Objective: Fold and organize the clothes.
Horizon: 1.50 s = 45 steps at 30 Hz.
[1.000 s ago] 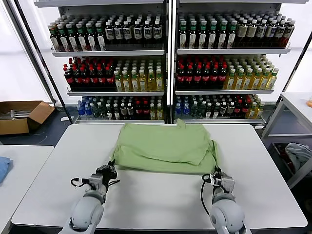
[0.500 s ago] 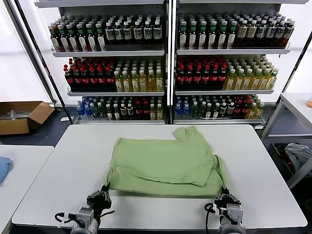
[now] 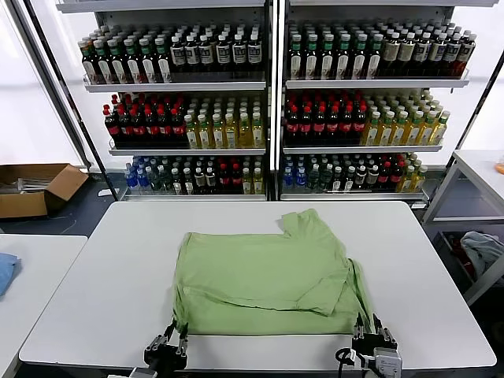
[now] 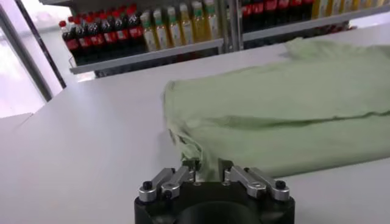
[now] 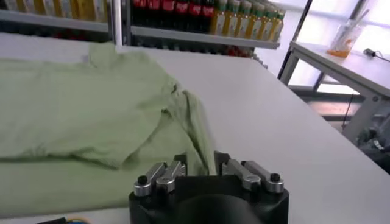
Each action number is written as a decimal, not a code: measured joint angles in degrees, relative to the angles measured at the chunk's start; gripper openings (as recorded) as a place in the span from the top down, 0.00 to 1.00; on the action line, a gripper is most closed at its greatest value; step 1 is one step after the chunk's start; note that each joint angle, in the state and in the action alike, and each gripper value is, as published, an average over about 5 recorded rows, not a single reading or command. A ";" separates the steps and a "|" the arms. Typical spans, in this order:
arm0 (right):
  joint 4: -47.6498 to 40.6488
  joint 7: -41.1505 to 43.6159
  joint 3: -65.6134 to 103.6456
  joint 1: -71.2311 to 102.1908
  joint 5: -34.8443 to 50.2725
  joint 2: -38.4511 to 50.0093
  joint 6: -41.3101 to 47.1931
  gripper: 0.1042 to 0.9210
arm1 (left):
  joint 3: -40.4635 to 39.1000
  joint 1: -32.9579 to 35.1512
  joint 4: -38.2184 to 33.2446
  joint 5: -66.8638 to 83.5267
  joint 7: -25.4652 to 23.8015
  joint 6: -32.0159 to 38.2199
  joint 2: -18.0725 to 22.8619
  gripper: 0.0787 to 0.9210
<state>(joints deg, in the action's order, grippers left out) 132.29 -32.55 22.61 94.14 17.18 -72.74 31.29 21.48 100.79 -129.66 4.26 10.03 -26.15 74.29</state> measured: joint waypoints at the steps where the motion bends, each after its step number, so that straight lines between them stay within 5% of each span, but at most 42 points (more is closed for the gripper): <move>1: 0.10 0.31 0.49 -0.46 0.24 -0.12 -0.49 0.42 | -0.07 -0.10 -0.44 0.10 -0.07 0.09 0.21 0.58; 10: -4.20 7.99 4.98 -11.25 4.62 2.49 -3.03 0.14 | 1.97 -6.90 -0.34 1.06 -2.12 2.84 1.27 0.27; 16: -11.54 13.13 3.82 -23.37 9.61 7.53 -1.27 0.12 | 2.87 -16.04 3.99 3.23 -5.15 3.04 -0.77 0.13; 29: -33.18 16.42 -7.78 -48.63 14.05 9.64 0.87 0.12 | -1.26 -37.67 21.36 12.33 -8.90 0.84 -7.70 0.12; 45: -57.92 19.35 -12.94 -64.27 10.99 1.64 0.96 0.12 | -8.86 -55.16 42.59 17.22 -10.21 -0.66 -7.03 0.12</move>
<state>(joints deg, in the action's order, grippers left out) 74.36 -13.21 9.67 29.87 28.17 -71.10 32.25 12.62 45.62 -87.07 21.48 -0.18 -26.81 67.26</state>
